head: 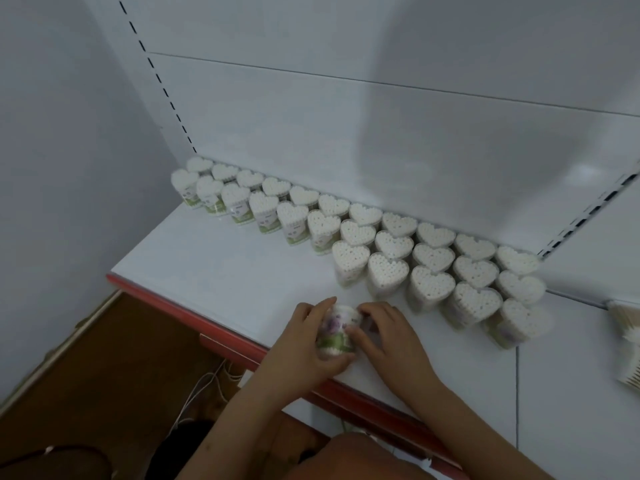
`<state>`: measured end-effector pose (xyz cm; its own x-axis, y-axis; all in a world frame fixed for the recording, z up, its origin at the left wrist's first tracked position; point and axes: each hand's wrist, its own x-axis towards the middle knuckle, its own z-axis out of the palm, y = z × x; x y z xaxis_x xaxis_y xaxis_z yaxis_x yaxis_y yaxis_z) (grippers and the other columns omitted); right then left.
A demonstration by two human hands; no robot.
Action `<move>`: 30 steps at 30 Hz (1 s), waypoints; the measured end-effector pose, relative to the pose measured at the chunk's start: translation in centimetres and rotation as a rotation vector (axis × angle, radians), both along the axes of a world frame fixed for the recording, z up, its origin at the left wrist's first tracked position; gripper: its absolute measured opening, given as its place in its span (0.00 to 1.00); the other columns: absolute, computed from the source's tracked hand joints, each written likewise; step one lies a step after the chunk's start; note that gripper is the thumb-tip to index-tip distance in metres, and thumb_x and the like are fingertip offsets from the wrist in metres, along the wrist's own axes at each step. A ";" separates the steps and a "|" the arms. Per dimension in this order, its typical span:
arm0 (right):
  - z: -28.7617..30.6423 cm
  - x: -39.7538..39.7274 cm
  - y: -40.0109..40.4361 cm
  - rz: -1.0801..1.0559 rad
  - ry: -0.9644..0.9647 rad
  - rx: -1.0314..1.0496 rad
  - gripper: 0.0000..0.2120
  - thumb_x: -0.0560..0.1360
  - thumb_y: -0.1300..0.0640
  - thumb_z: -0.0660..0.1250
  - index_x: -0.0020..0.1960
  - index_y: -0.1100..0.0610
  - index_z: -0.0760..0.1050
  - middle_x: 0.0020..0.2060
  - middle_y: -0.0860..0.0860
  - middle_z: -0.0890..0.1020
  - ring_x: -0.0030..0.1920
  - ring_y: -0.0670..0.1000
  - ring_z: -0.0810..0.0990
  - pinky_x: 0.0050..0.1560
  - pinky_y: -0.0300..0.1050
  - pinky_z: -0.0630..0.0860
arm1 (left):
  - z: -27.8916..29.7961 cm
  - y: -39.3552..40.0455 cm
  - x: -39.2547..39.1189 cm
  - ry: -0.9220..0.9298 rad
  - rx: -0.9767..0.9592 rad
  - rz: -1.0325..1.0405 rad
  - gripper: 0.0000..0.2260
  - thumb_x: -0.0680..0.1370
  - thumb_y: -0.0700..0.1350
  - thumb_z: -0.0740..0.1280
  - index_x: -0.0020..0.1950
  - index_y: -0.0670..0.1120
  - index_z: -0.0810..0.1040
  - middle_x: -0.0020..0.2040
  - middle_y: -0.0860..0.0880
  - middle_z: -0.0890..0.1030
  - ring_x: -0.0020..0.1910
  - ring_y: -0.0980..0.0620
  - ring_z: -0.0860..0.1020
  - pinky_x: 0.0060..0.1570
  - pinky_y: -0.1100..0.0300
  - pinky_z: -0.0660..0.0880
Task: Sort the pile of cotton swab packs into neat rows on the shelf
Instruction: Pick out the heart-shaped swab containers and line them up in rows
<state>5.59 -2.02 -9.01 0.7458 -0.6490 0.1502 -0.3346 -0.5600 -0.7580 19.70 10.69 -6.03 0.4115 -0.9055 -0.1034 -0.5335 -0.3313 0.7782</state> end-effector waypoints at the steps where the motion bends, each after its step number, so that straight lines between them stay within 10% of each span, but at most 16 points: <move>1: 0.4 0.1 0.3 0.002 -0.023 0.068 0.17 0.77 0.38 0.63 0.59 0.48 0.74 0.49 0.39 0.76 0.49 0.39 0.75 0.49 0.31 0.70 | 0.0 0.1 0.1 0.016 -0.048 0.014 0.37 0.73 0.55 0.76 0.77 0.56 0.62 0.63 0.55 0.68 0.57 0.66 0.73 0.54 0.72 0.74; 13: 3.0 2.7 2.4 0.057 -0.198 0.256 0.26 0.76 0.51 0.71 0.71 0.47 0.66 0.59 0.36 0.76 0.56 0.40 0.78 0.51 0.34 0.77 | -0.5 0.0 1.7 0.038 -0.315 0.306 0.33 0.72 0.46 0.78 0.72 0.54 0.65 0.63 0.59 0.73 0.62 0.61 0.74 0.58 0.67 0.74; 23: -0.8 0.9 0.9 0.117 0.017 -0.049 0.15 0.79 0.56 0.66 0.66 0.52 0.74 0.53 0.43 0.75 0.54 0.38 0.74 0.57 0.28 0.68 | -0.5 -6.1 5.0 0.029 -0.461 0.465 0.28 0.74 0.45 0.76 0.71 0.50 0.68 0.64 0.52 0.70 0.62 0.56 0.74 0.61 0.55 0.77; 30: -0.8 0.9 1.0 0.113 0.003 -0.076 0.15 0.79 0.57 0.65 0.66 0.53 0.73 0.53 0.42 0.74 0.54 0.36 0.73 0.58 0.28 0.68 | -1.3 -6.8 5.1 0.052 -0.455 0.465 0.26 0.75 0.44 0.75 0.71 0.47 0.71 0.64 0.50 0.72 0.58 0.70 0.73 0.56 0.66 0.77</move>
<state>6.46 -1.01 -9.83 0.8140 -0.5475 0.1939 -0.2681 -0.6503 -0.7108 24.83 3.93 -7.33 0.7758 -0.5921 0.2182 -0.3717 -0.1494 0.9162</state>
